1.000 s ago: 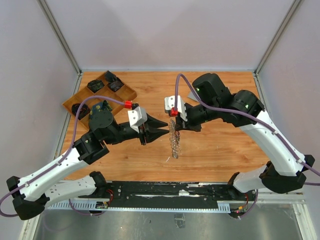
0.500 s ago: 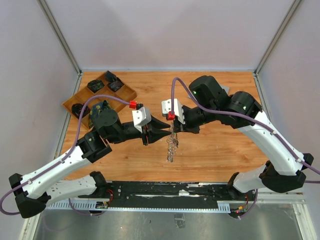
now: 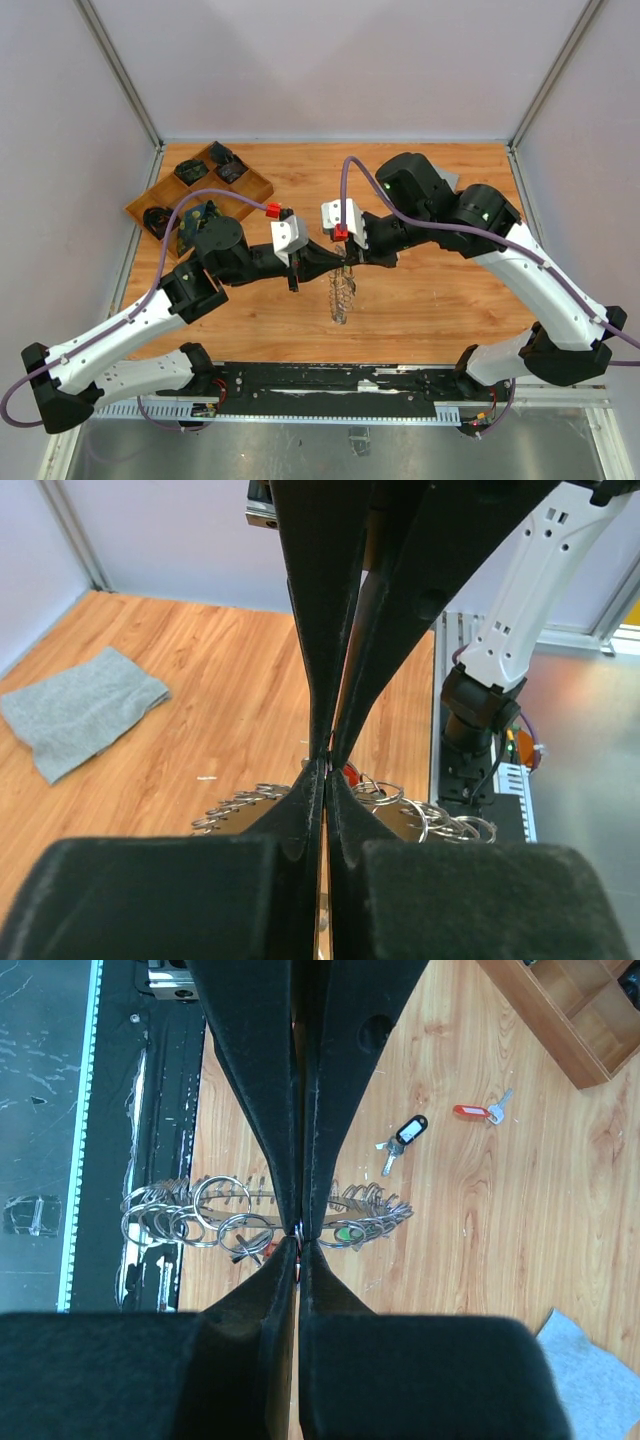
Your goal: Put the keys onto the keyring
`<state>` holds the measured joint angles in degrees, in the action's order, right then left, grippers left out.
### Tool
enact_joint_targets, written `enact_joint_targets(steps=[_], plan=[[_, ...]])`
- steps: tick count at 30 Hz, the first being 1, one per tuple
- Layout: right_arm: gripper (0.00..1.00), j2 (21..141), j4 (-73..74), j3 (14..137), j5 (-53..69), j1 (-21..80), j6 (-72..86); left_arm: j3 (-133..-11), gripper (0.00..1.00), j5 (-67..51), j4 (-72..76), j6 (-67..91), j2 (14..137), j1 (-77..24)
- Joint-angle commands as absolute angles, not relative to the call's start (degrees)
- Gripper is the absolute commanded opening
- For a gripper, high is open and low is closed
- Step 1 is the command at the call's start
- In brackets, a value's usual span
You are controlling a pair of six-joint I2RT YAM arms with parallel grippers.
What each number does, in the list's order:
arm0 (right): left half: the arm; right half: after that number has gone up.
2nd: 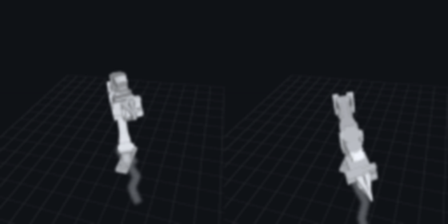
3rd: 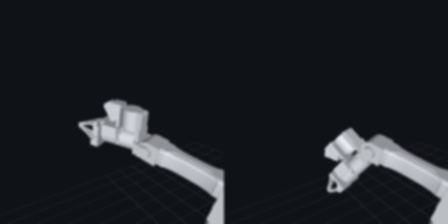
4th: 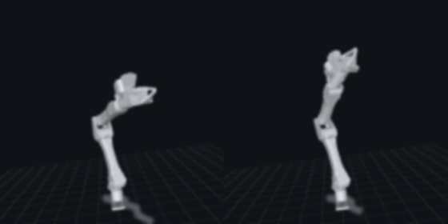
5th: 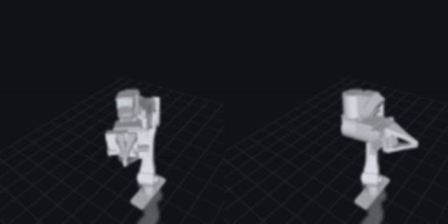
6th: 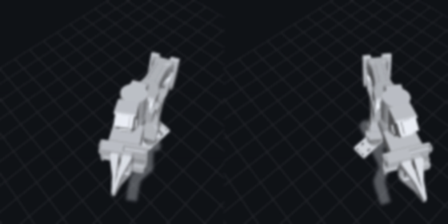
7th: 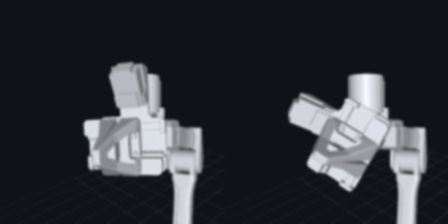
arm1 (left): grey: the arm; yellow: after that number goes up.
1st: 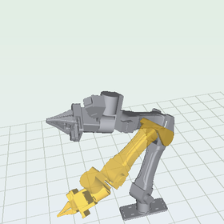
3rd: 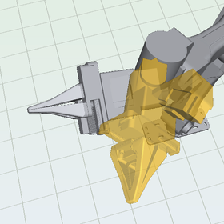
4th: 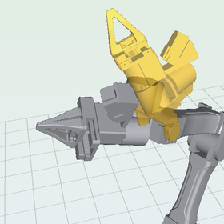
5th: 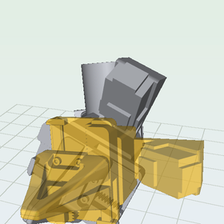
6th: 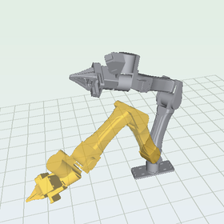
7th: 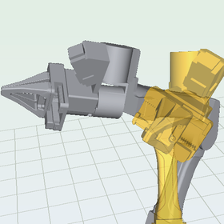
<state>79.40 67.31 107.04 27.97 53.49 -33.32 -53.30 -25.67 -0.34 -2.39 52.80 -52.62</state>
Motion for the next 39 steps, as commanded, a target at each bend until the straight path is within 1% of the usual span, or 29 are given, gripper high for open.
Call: enact_joint_targets(steps=[1, 4, 5, 9, 12, 14, 18, 20, 22, 25, 28, 33, 39], plan=[[0.01, 77.87, 64.42, 106.23, 29.59, 54.84, -33.55, -54.4, 0.01, -26.55, 1.04, -2.67, 53.09, -52.82], [0.01, 77.36, 64.38, 106.07, 29.98, 54.89, -33.38, -54.5, 0.01, -26.3, 0.81, -2.85, 52.81, -52.82], [0.04, 77.13, 64.14, 106.08, 30.15, 54.89, -33.23, -54.43, 0.01, -26.24, 0.72, -2.84, 52.63, -52.82], [0.19, 74.69, 60.24, 104.57, 29.34, 54.9, -31.44, -53.82, 0.01, -25.72, 1.39, -2.7, 51.77, -52.82], [0.25, 72.27, 55.96, 101.87, 26.48, 54.89, -27.96, -52.04, 0.0, -25.37, 3.51, -1.92, 50.23, -52.82], [0.27, 70.12, 52.3, 99.16, 24.11, 54.91, -25.06, -50.64, 0.01, -24.45, 5.13, -1.34, 49.06, -52.82], [0.28, 64.74, 42.01, 91.32, 19.75, 54.8, -16.46, -48.77, 0.01, -23.29, 6.65, -0.34, 47.48, -52.84], [0.29, 62.24, 36.22, 87.26, 17.58, 54.44, -8.9, -47.98, 0.01, -22.83, 7.61, 0.23, 46.94, -52.82], [0.29, 59.38, 28.54, 82.75, 17.93, 52.26, 1.5, -47.01, 0.01, -21.82, 8.97, 0.91, 46.25, -52.82], [0.28, 56.89, 19.87, 76.76, 23.19, 45.38, 16.45, -45.74, 0.0, -20.28, 10.67, 1.67, 45.43, -52.82], [0.27, 54.72, 8.12, 68.91, 32.59, 37.17, 31.13, -45.62, 0.0, -19.44, 10.79, 2.02, 45.36, -52.82], [0.26, 54.73, 3.4, 65.1, 37.72, 35.85, 37.23, -44.91, 0.0, -17.61, 11.88, 2.75, 44.9, -52.79], [0.26, 52.71, 1.91, 60.89, 35.62, 37.25, 40.32, -44.74, 0.0, -16.62, 13.15, 3.25, 44.69, -52.74]])
